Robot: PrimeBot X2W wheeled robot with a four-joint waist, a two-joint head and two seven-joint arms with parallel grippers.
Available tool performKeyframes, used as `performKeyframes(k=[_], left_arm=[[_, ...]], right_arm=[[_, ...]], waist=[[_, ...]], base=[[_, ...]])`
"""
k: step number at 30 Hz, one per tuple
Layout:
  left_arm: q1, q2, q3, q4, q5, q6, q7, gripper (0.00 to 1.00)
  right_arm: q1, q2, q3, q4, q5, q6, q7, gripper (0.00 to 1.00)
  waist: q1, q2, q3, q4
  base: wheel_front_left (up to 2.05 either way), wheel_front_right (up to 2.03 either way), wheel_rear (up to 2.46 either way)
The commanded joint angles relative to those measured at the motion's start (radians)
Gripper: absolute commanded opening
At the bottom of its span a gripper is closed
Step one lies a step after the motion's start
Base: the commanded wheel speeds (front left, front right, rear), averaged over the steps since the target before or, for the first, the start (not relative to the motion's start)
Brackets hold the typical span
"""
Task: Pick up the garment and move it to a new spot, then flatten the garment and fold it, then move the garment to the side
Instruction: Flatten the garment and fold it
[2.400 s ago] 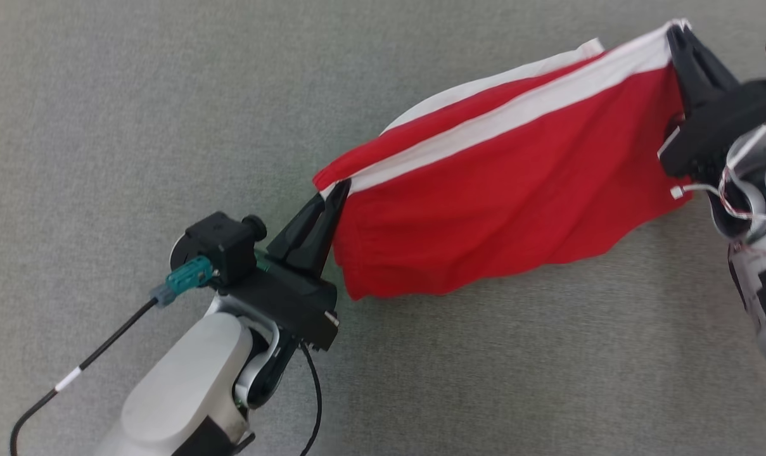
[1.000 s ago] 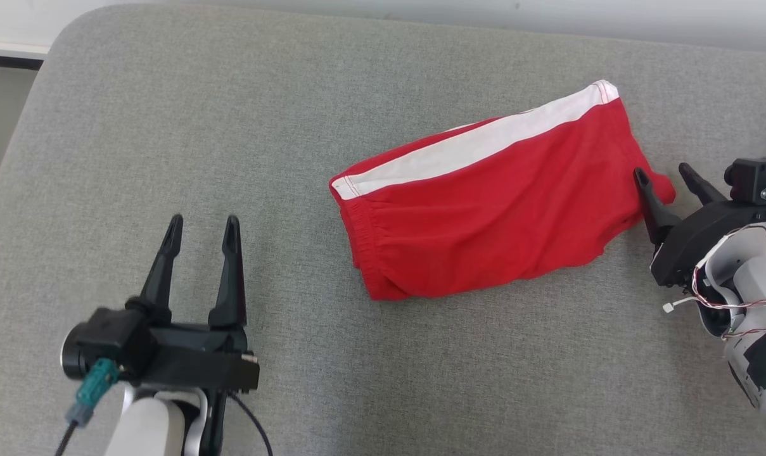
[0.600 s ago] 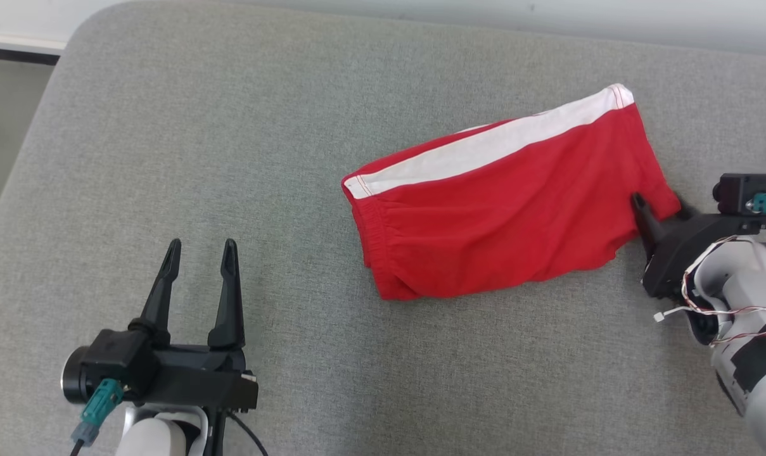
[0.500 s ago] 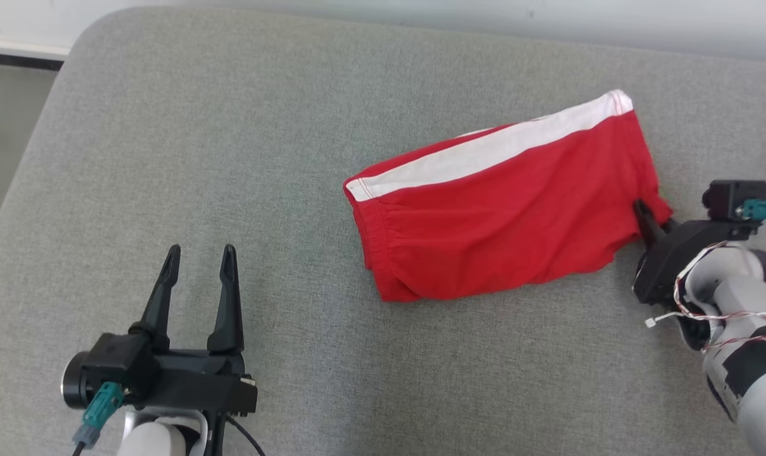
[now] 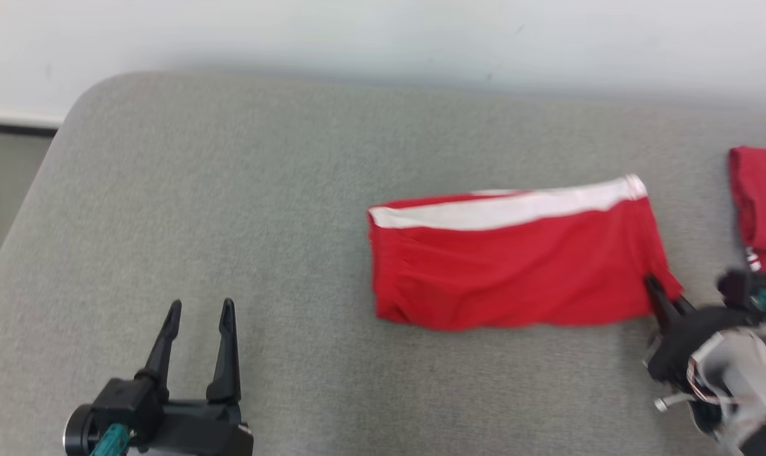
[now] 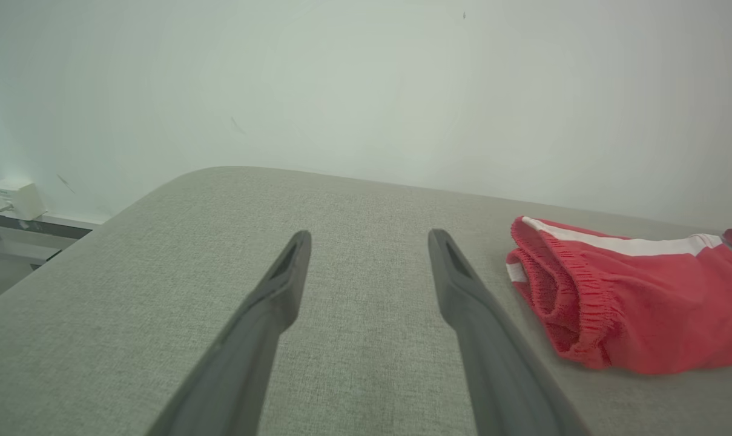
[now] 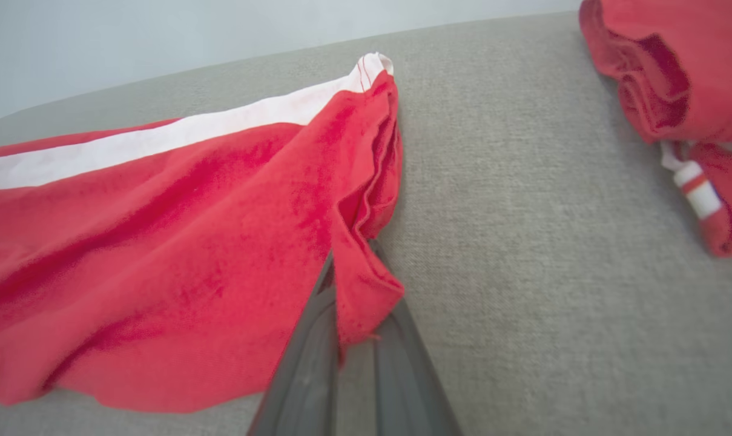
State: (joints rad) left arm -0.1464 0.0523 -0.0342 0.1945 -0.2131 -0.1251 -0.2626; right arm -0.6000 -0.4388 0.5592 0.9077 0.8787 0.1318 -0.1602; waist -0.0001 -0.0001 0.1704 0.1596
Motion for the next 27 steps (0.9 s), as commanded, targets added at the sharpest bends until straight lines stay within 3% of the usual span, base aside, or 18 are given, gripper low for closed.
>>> performKeyframes(k=[1, 12, 18, 27], left_arm=[[0.023, -0.001, 0.003, -0.004, 0.008, -0.005, -0.003, 1.0], [0.061, -0.001, 0.008, -0.022, 0.005, -0.004, -0.003, 1.0], [0.065, -0.002, 0.009, -0.027, 0.0, -0.005, -0.003, 1.0], [0.068, -0.002, 0.003, -0.027, -0.014, -0.005, -0.003, 1.0]], right_arm=[[0.041, -0.024, -0.011, -0.009, 0.018, -0.003, -0.013, 0.0], [0.146, -0.08, -0.061, -0.065, 0.039, -0.003, -0.026, 0.0], [0.132, -0.055, -0.055, -0.146, -0.007, -0.003, -0.036, 0.0], [0.159, 0.032, -0.044, -0.315, -0.108, -0.003, -0.007, 0.0]], waist=[[0.0001, 0.0001, -0.046, -0.038], [0.0001, 0.0001, -0.073, -0.078], [0.0001, 0.0001, -0.076, -0.082], [0.0001, 0.0001, -0.096, -0.054]], base=[[0.0, 0.0, 0.0], [0.0, 0.0, 0.0], [0.0, 0.0, 0.0], [0.0, 0.0, 0.0]])
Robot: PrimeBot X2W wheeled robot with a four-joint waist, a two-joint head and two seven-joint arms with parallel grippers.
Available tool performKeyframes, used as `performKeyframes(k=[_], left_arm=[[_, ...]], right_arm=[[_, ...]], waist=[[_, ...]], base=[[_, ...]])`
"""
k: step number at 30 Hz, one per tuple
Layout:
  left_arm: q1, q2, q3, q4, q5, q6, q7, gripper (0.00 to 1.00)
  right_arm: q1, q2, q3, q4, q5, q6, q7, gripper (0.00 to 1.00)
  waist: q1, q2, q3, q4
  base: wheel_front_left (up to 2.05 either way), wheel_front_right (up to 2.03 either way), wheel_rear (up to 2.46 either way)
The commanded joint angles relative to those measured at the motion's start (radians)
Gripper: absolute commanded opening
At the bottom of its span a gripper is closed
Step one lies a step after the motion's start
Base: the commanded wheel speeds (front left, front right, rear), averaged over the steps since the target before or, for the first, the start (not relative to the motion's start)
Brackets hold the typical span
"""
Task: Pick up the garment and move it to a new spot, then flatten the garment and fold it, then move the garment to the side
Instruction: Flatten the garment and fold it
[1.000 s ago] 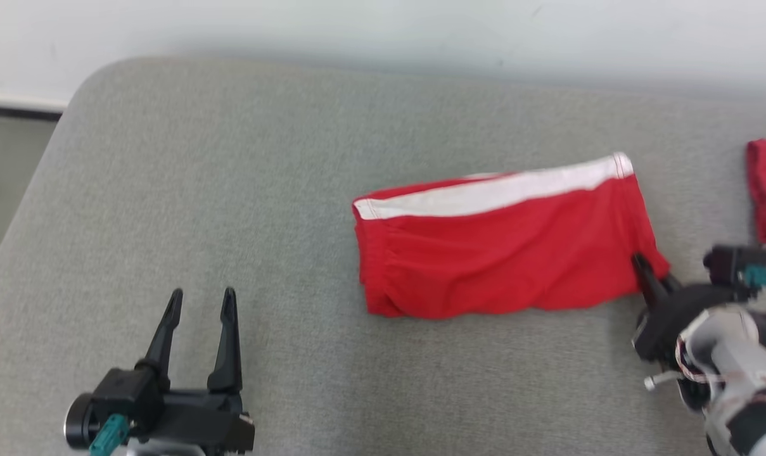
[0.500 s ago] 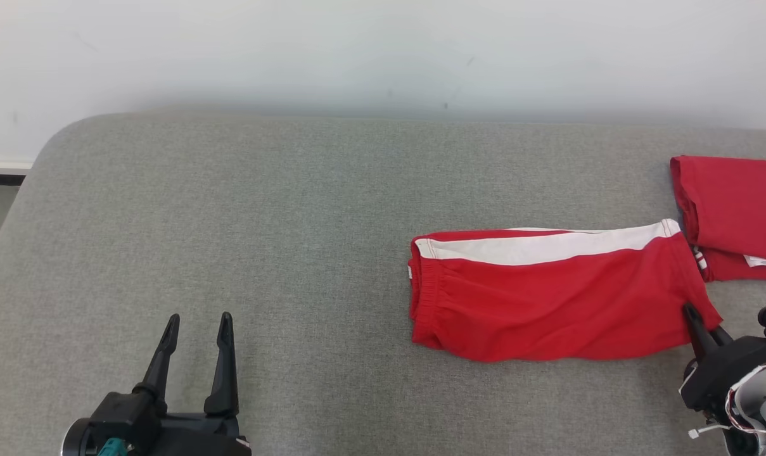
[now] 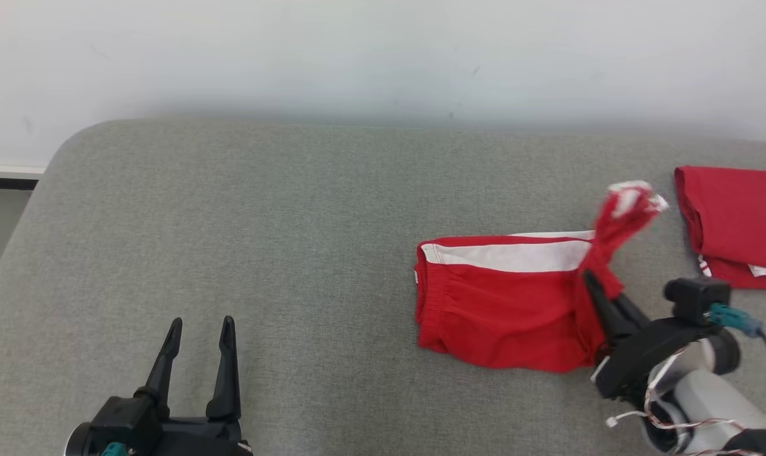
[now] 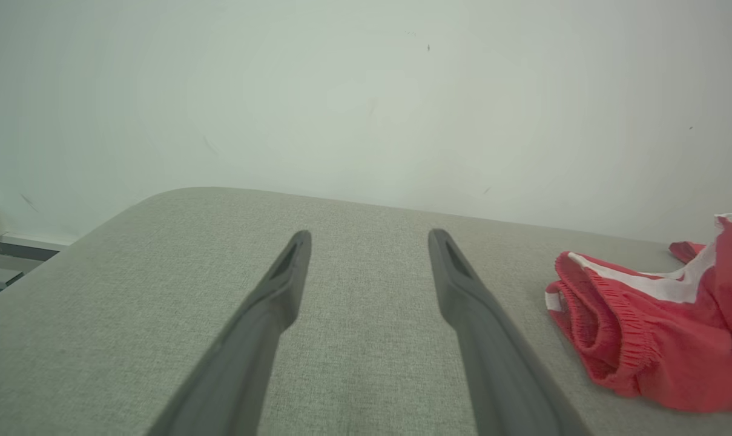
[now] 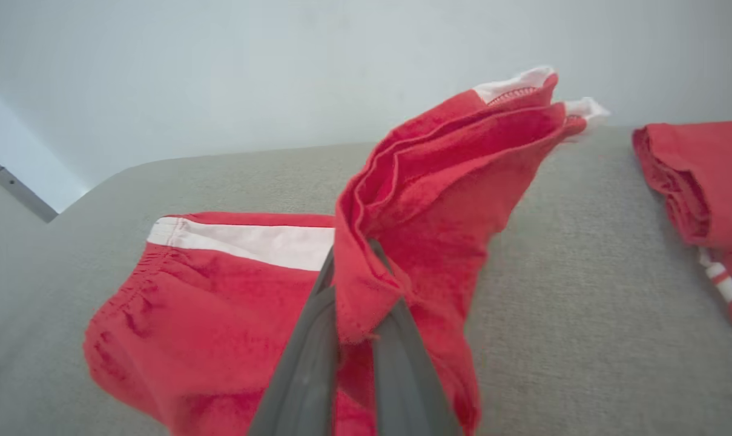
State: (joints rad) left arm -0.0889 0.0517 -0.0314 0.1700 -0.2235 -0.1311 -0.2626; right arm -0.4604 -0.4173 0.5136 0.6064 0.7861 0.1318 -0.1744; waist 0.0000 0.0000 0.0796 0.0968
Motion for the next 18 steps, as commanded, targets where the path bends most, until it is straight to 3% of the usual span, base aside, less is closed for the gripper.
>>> performKeyframes(k=[1, 7, 18], left_arm=[[0.011, -0.001, -0.001, -0.004, -0.004, 0.001, -0.003, 1.0], [0.011, -0.002, -0.003, -0.008, -0.013, 0.001, -0.003, 1.0], [-0.013, -0.002, -0.015, -0.003, -0.023, 0.001, -0.003, 1.0]], right_arm=[[0.027, 0.021, 0.0, -0.034, -0.025, -0.003, 0.015, 0.0], [0.07, 0.083, -0.004, -0.127, -0.084, -0.003, 0.077, 0.0], [0.082, 0.202, -0.017, -0.176, -0.172, -0.003, 0.141, 0.0]], waist=[[0.0, 0.0, -0.006, 0.014], [0.0, 0.0, -0.005, 0.036], [0.0, 0.0, 0.013, 0.067]], base=[[0.0, 0.0, 0.0], [0.0, 0.0, 0.0], [0.0, 0.0, 0.0]])
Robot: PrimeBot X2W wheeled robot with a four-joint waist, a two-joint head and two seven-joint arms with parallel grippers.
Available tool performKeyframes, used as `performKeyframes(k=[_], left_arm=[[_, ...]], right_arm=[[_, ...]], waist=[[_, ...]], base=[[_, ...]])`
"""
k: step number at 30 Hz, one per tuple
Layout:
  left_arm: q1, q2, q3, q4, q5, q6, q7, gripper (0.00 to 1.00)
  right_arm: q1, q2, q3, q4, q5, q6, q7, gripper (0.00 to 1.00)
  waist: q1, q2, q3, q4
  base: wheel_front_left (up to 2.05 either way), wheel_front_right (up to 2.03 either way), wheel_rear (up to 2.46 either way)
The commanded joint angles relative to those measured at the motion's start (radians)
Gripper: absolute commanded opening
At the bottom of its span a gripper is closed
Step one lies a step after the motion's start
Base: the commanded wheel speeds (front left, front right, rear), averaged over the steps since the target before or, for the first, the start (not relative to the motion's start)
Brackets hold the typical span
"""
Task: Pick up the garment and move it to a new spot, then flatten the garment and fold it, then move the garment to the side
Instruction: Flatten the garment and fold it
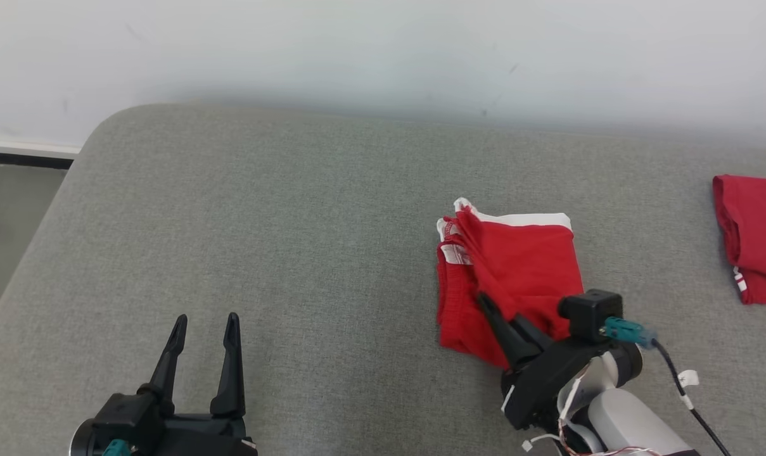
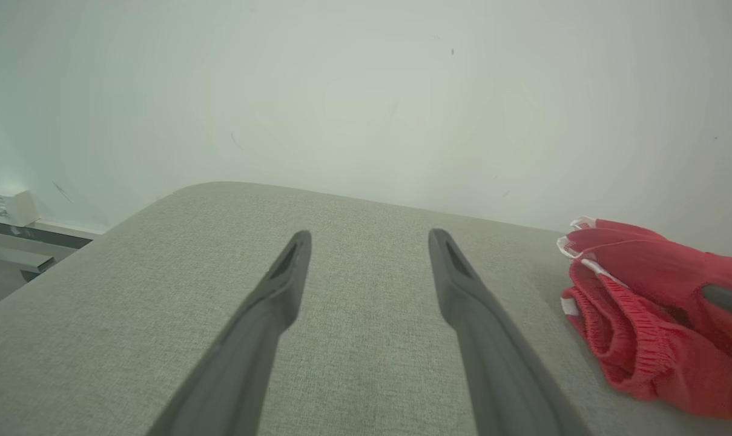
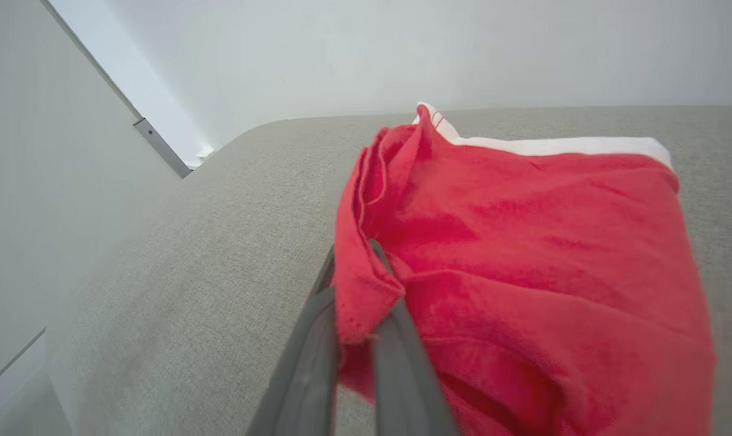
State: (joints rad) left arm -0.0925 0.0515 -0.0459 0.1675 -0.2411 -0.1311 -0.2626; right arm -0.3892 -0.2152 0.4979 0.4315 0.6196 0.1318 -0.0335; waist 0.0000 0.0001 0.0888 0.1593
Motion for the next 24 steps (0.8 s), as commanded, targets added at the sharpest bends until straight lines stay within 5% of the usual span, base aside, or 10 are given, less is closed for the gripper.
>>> performKeyframes(k=[1, 8, 9, 10, 11, 24], left_arm=[[-0.01, -0.002, 0.0, 0.001, -0.006, 0.001, -0.003, 1.0], [-0.011, -0.002, 0.005, 0.005, -0.013, 0.001, -0.003, 1.0], [-0.01, -0.002, 0.006, 0.005, -0.014, 0.001, -0.003, 1.0], [-0.008, -0.002, 0.008, 0.005, -0.014, 0.001, -0.003, 1.0], [-0.006, -0.002, 0.009, 0.006, -0.014, 0.001, -0.003, 1.0], [0.015, -0.002, 0.028, -0.006, 0.002, 0.001, -0.003, 1.0]], right_arm=[[0.013, 0.003, 0.003, -0.003, -0.019, -0.003, 0.007, 0.0], [0.033, 0.043, -0.013, 0.008, -0.053, -0.003, 0.016, 0.0], [0.035, 0.047, -0.015, 0.006, -0.056, -0.003, 0.01, 0.25], [0.038, 0.051, -0.016, 0.002, -0.056, -0.003, 0.002, 0.75], [0.04, 0.051, -0.022, -0.001, -0.056, -0.003, -0.007, 1.0], [0.056, -0.031, -0.232, -0.044, -0.104, -0.003, -0.172, 1.0]], waist=[[0.0, -0.0001, 0.004, 0.006], [0.0, -0.0001, 0.009, 0.014], [0.0, -0.0001, 0.009, 0.013], [0.0, -0.0001, 0.008, 0.012], [0.0, -0.0001, 0.006, 0.01], [0.0, -0.0001, -0.008, -0.01]], base=[[0.0, 0.0, 0.0], [0.0, 0.0, 0.0], [0.0, 0.0, 0.0], [0.0, 0.0, 0.0], [0.0, 0.0, 0.0], [0.0, 0.0, 0.0]])
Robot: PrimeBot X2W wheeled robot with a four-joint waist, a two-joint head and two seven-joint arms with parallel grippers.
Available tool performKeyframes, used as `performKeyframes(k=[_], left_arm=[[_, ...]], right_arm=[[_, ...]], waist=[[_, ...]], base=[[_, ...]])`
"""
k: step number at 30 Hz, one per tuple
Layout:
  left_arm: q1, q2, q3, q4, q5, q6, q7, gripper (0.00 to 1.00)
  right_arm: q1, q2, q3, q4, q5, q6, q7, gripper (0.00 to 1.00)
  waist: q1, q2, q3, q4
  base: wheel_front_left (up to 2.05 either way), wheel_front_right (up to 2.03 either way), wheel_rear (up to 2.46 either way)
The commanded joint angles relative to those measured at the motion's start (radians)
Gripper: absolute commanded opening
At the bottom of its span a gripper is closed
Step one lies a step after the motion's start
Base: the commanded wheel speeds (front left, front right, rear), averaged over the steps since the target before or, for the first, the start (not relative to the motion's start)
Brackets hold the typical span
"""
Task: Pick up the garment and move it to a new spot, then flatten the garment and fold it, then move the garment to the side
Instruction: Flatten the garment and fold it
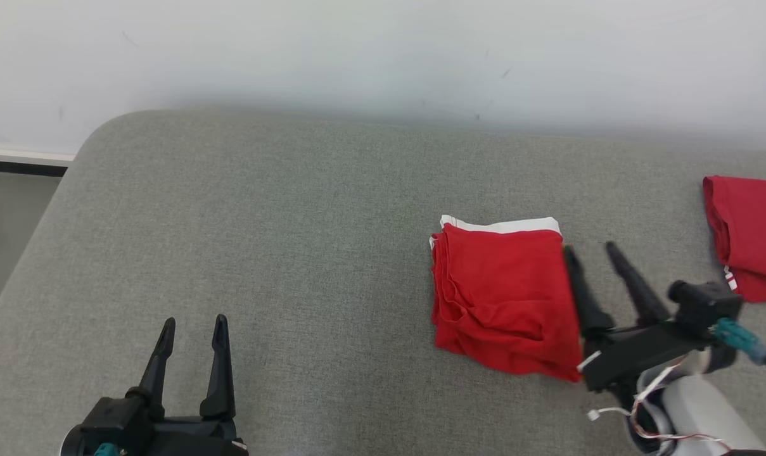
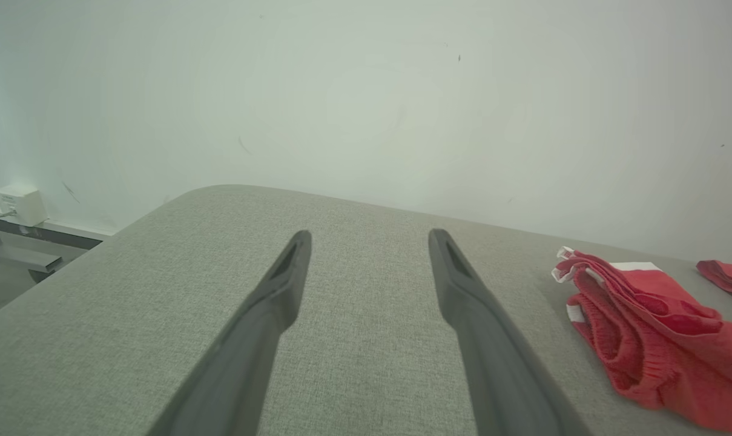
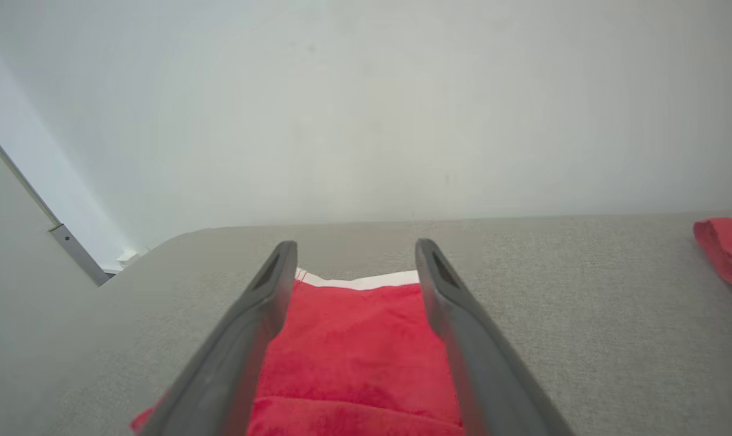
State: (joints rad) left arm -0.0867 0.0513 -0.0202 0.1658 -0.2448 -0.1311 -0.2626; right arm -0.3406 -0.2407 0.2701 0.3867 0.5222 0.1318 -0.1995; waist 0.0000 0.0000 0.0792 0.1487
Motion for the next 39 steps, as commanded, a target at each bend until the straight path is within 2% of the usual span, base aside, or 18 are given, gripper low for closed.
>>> performKeyframes(k=[1, 2, 3, 4, 12, 17, 23, 30, 39], left_arm=[[0.009, -0.002, 0.002, -0.005, 0.006, 0.001, -0.003, 1.0], [0.006, -0.001, 0.0, -0.006, 0.006, 0.001, -0.003, 1.0], [0.002, -0.001, -0.001, -0.006, 0.006, 0.001, -0.003, 1.0], [-0.002, -0.001, -0.004, -0.006, 0.008, 0.001, -0.003, 1.0], [-0.02, -0.001, -0.021, -0.001, 0.018, 0.001, -0.003, 1.0], [-0.034, -0.001, -0.036, 0.008, 0.016, 0.001, -0.003, 1.0], [-0.039, -0.001, -0.041, 0.015, 0.011, 0.001, -0.003, 1.0], [-0.042, -0.001, -0.049, 0.016, 0.01, 0.001, -0.003, 1.0], [-0.051, -0.001, -0.048, 0.011, 0.02, 0.001, -0.003, 1.0]], right_arm=[[0.004, -0.013, -0.024, 0.009, -0.01, -0.003, -0.009, 1.0], [0.0, -0.02, -0.043, 0.021, -0.014, -0.003, -0.009, 1.0], [-0.006, -0.026, -0.056, 0.035, -0.019, -0.003, -0.007, 0.25], [-0.014, -0.031, -0.066, 0.047, -0.024, -0.003, -0.007, 0.0], [-0.072, -0.056, -0.037, 0.186, -0.069, -0.003, 0.003, 0.0], [-0.124, -0.028, 0.03, 0.327, -0.055, -0.003, -0.012, 0.0], [-0.145, 0.029, 0.103, 0.404, -0.03, -0.003, -0.047, 0.0], [-0.139, 0.101, 0.198, 0.408, 0.004, -0.003, -0.064, 0.0], [-0.11, 0.15, 0.224, 0.297, -0.026, -0.003, -0.066, 0.0]], waist=[[0.0, 0.0, 0.004, 0.001], [0.0, 0.0, 0.007, 0.003], [0.0, 0.0, 0.009, 0.006], [0.0, 0.0, 0.012, 0.009], [0.0, 0.0, 0.029, 0.034], [0.0, 0.0, 0.039, 0.063], [0.0, 0.0, 0.046, 0.086], [0.0, 0.0, 0.052, 0.103], [0.0, 0.0, 0.063, 0.093]], base=[[0.0, 0.0, 0.0], [0.0, 0.0, 0.0], [0.0, 0.0, 0.0], [0.0, 0.0, 0.0], [0.0, 0.0, 0.0], [0.0, 0.0, 0.0], [0.0, 0.0, 0.0], [0.0, 0.0, 0.0], [0.0, 0.0, 0.0]])
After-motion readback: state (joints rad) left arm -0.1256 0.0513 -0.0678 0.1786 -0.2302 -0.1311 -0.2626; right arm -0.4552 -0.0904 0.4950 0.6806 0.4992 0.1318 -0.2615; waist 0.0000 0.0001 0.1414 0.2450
